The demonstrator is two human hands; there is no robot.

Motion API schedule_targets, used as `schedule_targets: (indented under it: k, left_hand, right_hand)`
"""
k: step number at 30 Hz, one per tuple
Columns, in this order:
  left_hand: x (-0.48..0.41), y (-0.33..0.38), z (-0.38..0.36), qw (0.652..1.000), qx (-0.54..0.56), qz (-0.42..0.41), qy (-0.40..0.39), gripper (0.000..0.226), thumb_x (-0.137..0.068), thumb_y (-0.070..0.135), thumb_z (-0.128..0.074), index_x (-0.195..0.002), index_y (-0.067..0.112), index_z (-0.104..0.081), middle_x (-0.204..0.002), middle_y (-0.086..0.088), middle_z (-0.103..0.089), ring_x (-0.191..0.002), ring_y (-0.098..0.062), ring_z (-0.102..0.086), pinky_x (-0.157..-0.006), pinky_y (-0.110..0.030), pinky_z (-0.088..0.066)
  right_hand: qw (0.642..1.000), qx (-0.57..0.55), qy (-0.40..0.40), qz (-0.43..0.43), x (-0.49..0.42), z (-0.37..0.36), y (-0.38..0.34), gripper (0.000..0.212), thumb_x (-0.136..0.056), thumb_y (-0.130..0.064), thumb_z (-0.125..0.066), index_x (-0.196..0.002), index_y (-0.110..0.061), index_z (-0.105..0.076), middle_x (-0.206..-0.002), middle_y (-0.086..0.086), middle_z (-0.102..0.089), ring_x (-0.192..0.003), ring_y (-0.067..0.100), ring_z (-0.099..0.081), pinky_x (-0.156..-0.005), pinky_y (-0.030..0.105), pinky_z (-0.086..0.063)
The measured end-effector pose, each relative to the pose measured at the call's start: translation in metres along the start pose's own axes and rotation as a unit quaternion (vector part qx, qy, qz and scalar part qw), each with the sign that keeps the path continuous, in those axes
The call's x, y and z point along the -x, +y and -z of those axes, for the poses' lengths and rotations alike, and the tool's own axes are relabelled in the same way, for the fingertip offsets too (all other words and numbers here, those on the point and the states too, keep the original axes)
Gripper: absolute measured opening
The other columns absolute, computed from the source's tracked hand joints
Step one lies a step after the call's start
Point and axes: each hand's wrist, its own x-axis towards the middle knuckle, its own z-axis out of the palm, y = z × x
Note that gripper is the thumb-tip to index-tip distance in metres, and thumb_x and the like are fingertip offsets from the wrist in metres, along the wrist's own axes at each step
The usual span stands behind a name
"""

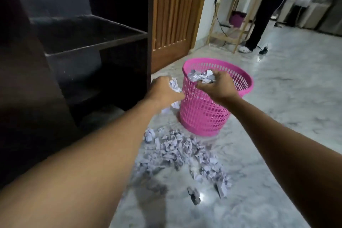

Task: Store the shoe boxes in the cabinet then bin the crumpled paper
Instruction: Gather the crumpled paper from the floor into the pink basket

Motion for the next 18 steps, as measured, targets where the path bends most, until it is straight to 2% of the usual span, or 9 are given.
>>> schedule_targets:
  k: [2,5,7,9,11,13,14,16,18]
  left_hand:
    - [-0.027,0.024,0.007,0.999,0.038,-0.016,0.016,0.029,-0.066,0.022,-0.080,-0.062,0.015,-0.052,-0.061,0.006,-0.055,-0.054,-0.006,-0.046,-0.051,-0.023,-0.038]
    - [-0.068,0.046,-0.008,0.997,0.067,-0.034,0.015,0.024,-0.067,0.021,-0.081,-0.068,0.013,-0.059,-0.063,0.003,-0.053,-0.055,-0.008,-0.044,-0.050,-0.022,-0.036]
    - [-0.092,0.053,-0.028,0.997,0.065,-0.026,0.029,0.022,-0.067,0.018,-0.081,-0.069,0.011,-0.059,-0.062,0.004,-0.051,-0.054,-0.007,-0.043,-0.048,-0.021,-0.034]
    - [-0.111,0.055,-0.053,0.995,0.086,-0.023,0.042,0.026,-0.070,0.013,-0.079,-0.067,0.012,-0.053,-0.063,0.001,-0.049,-0.055,-0.009,-0.042,-0.047,-0.020,-0.034]
    - [-0.128,0.055,-0.081,0.992,0.108,0.001,0.065,0.027,-0.074,0.008,-0.075,-0.066,0.010,-0.049,-0.058,0.001,-0.048,-0.053,-0.008,-0.042,-0.044,-0.016,-0.033]
    - [-0.148,0.051,-0.114,0.985,0.135,0.052,0.093,0.023,-0.075,0.009,-0.072,-0.062,0.008,-0.052,-0.047,0.007,-0.050,-0.041,0.000,-0.045,-0.045,-0.013,-0.038]
    - [-0.158,0.050,-0.129,0.979,0.154,0.080,0.110,0.019,-0.072,0.012,-0.073,-0.063,0.008,-0.057,-0.047,0.007,-0.053,-0.038,0.000,-0.047,-0.046,-0.016,-0.040]
    - [-0.177,0.047,-0.156,0.967,0.178,0.113,0.139,0.019,-0.063,0.023,-0.072,-0.064,0.007,-0.062,-0.054,-0.001,-0.059,-0.047,-0.010,-0.054,-0.050,-0.023,-0.042]
    - [-0.194,0.044,-0.178,0.968,0.152,0.132,0.150,0.022,-0.068,0.027,-0.075,-0.064,0.011,-0.060,-0.062,-0.001,-0.062,-0.061,-0.016,-0.058,-0.058,-0.030,-0.045]
  right_hand:
    - [1.000,0.018,0.010,0.009,-0.031,0.019,-0.016,0.013,-0.086,-0.008,-0.072,-0.081,-0.015,-0.063,-0.068,-0.005,-0.061,-0.043,-0.009,-0.049,-0.045,0.008,-0.037]
    - [1.000,-0.006,0.022,0.003,-0.069,0.041,-0.008,0.015,-0.086,-0.009,-0.074,-0.092,-0.018,-0.063,-0.080,-0.003,-0.068,-0.059,-0.001,-0.060,-0.051,0.012,-0.045]
    - [0.999,-0.020,0.041,0.002,-0.088,0.051,0.013,0.016,-0.088,-0.010,-0.073,-0.098,-0.015,-0.062,-0.079,-0.003,-0.067,-0.055,-0.004,-0.060,-0.047,0.010,-0.042]
    - [0.999,-0.021,0.037,-0.010,-0.104,0.058,0.042,0.014,-0.087,-0.010,-0.073,-0.094,-0.015,-0.062,-0.076,-0.002,-0.067,-0.053,-0.002,-0.060,-0.046,0.013,-0.042]
    - [0.998,-0.036,0.048,-0.029,-0.118,0.064,0.077,0.012,-0.086,-0.011,-0.075,-0.086,-0.015,-0.063,-0.078,0.003,-0.069,-0.061,0.011,-0.063,-0.051,0.021,-0.046]
    - [0.995,-0.047,0.077,-0.038,-0.134,0.071,0.110,0.011,-0.085,-0.014,-0.075,-0.081,-0.015,-0.065,-0.073,0.002,-0.068,-0.058,0.012,-0.061,-0.052,0.024,-0.045]
    - [0.994,-0.050,0.084,-0.042,-0.141,0.073,0.125,0.010,-0.085,-0.016,-0.076,-0.083,-0.013,-0.066,-0.072,0.001,-0.068,-0.057,0.013,-0.060,-0.052,0.025,-0.044]
    - [0.995,-0.036,0.076,-0.056,-0.153,0.072,0.146,0.010,-0.086,-0.018,-0.074,-0.088,-0.011,-0.067,-0.071,0.001,-0.068,-0.057,0.014,-0.061,-0.051,0.023,-0.044]
    - [0.996,-0.022,0.057,-0.072,-0.166,0.067,0.165,0.012,-0.087,-0.022,-0.074,-0.089,-0.012,-0.067,-0.073,0.003,-0.069,-0.060,0.014,-0.063,-0.053,0.022,-0.045]
